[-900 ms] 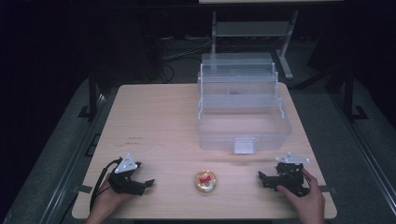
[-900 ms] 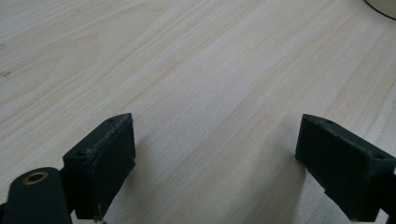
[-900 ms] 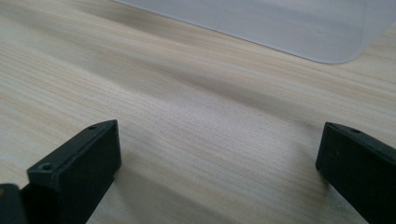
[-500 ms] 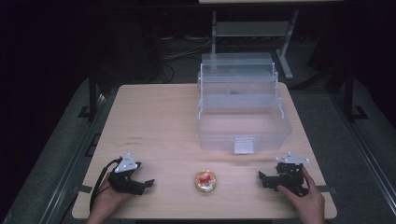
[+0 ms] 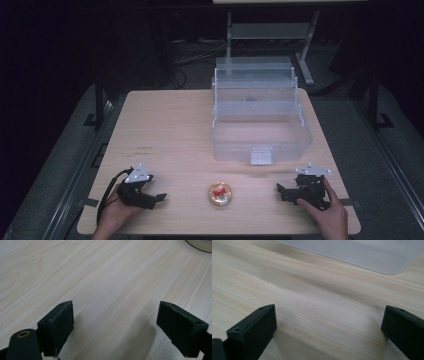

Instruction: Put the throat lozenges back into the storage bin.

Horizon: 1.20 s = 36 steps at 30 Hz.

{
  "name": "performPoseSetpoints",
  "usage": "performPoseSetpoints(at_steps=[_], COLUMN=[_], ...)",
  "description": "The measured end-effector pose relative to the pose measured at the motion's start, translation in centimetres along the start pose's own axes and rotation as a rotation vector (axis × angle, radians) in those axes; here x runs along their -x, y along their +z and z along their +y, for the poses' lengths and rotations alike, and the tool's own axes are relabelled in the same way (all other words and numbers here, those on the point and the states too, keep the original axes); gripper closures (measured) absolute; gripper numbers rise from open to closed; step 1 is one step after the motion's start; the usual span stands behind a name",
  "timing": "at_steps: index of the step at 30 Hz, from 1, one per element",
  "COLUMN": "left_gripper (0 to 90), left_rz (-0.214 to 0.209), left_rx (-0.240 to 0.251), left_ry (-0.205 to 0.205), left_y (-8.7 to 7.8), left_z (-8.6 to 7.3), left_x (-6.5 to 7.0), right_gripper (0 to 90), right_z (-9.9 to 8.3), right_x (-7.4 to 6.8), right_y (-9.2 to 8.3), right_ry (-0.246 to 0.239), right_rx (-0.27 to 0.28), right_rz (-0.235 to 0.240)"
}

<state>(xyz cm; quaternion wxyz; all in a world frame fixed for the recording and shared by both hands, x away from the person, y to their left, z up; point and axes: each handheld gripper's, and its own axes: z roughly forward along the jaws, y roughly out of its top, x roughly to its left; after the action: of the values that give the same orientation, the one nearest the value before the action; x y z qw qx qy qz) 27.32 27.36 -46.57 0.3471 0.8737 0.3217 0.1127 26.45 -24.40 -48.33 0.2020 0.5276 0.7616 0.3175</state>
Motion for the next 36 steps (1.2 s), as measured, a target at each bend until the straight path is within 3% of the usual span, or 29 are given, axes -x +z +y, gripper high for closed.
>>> performPoseSetpoints(at_steps=[36], left_gripper=[16.2], left_rz=[-0.094], left_rx=[-0.084], left_ry=[0.06], left_y=[0.9], left_z=[4.4], left_x=[1.8], right_gripper=[0.0], right_z=[0.0], right_x=[0.0], right_y=[0.0], right_ry=[-0.001], right_rx=[0.0], right_rz=[0.0])
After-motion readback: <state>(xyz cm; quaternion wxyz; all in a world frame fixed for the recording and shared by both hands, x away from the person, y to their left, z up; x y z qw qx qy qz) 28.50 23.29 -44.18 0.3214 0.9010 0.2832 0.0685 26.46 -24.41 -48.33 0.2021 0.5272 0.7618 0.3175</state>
